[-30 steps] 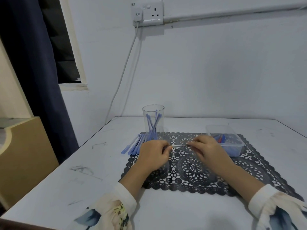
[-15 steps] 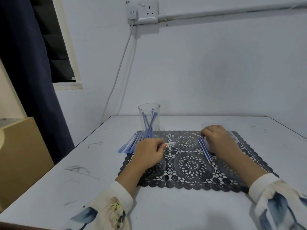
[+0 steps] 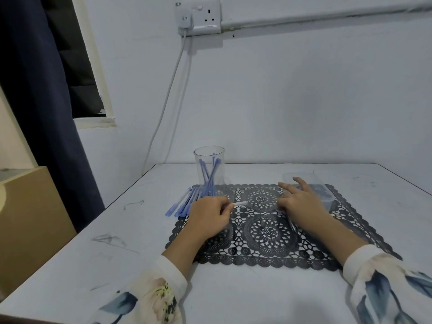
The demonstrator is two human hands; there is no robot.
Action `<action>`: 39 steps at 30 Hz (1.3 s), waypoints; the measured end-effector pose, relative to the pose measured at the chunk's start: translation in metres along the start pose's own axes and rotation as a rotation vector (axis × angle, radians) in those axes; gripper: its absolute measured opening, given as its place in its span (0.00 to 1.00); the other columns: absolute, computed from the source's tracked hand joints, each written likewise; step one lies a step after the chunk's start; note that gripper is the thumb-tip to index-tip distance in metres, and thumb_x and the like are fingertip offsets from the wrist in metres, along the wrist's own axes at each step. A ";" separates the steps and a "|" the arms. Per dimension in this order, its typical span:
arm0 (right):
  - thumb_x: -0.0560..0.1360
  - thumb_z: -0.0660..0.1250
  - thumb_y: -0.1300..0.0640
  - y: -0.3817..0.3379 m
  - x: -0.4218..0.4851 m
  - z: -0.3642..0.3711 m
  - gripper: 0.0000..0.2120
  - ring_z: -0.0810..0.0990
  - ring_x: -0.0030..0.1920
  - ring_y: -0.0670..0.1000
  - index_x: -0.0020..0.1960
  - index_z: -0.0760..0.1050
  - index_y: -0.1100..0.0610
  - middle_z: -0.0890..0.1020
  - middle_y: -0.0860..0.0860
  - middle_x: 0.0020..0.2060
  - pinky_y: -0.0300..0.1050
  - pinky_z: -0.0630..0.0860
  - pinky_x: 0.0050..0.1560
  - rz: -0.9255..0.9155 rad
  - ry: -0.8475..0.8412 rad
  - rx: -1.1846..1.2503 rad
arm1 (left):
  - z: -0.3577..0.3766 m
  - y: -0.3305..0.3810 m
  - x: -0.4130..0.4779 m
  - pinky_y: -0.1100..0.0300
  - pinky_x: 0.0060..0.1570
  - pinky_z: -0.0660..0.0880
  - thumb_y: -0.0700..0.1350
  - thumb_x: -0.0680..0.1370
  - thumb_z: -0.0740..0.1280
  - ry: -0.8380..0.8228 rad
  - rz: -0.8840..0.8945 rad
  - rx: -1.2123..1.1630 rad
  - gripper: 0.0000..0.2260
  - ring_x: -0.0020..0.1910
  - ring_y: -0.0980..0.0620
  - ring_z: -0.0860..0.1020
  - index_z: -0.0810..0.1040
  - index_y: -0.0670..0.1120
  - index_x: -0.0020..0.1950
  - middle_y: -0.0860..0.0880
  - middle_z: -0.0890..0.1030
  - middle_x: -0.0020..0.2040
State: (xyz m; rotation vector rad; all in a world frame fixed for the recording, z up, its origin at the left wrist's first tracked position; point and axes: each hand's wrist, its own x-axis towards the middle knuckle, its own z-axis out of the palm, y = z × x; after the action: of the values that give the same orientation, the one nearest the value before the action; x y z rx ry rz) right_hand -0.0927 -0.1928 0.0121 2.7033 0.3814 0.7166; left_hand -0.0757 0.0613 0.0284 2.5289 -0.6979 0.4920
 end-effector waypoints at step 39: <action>0.72 0.67 0.55 0.036 0.043 -0.036 0.15 0.78 0.51 0.56 0.54 0.75 0.63 0.80 0.58 0.52 0.40 0.68 0.41 0.758 -0.451 0.380 | -0.002 0.001 0.004 0.60 0.39 0.71 0.52 0.79 0.59 0.044 0.029 0.040 0.10 0.38 0.54 0.75 0.79 0.51 0.48 0.53 0.80 0.37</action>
State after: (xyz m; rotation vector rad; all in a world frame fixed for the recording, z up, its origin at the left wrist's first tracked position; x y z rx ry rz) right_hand -0.0690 -0.2027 0.0735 3.2481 -0.7197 0.1703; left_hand -0.0734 0.0601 0.0324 2.5398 -0.7154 0.5752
